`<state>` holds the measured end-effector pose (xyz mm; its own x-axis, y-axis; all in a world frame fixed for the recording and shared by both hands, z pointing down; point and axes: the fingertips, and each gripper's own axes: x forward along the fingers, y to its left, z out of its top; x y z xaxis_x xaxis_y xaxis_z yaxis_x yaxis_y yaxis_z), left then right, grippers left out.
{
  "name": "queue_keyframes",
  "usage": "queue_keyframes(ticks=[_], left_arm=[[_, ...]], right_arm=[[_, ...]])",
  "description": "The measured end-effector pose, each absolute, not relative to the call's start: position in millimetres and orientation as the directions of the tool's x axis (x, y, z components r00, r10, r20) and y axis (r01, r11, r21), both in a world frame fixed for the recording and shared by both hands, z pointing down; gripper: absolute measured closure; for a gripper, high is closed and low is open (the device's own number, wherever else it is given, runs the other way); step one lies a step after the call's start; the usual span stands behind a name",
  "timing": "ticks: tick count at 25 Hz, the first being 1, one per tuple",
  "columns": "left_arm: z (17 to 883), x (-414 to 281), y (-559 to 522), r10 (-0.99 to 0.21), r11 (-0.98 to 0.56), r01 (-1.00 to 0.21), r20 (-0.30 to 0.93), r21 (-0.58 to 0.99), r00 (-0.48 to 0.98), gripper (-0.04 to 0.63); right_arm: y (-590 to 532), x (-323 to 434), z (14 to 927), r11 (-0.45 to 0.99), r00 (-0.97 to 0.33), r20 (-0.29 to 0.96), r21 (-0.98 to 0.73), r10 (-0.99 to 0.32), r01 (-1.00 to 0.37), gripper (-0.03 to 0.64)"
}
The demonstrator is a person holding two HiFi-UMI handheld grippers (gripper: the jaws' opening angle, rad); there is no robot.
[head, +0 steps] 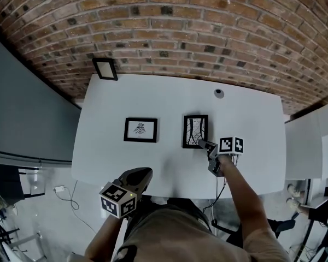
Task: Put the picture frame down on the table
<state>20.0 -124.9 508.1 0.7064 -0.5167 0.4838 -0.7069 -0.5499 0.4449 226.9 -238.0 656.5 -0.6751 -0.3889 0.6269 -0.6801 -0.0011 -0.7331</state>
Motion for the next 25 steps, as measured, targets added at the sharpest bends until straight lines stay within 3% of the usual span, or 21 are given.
queue_keyframes(ticks=[12,25], left_arm=[[507,25,-124,-0.527,-0.538,-0.724,0.498,0.432,0.689,0.586],[509,33,-120,-0.528,-0.536,-0.729,0.505,0.425,0.683,0.586]], right_arm=[[-241,250,677,0.081,-0.502,0.772,-0.515,-0.389,-0.854,0.482],[-242,251,681,0.223,-0.364,0.839,-0.296,-0.405,-0.929,0.459]])
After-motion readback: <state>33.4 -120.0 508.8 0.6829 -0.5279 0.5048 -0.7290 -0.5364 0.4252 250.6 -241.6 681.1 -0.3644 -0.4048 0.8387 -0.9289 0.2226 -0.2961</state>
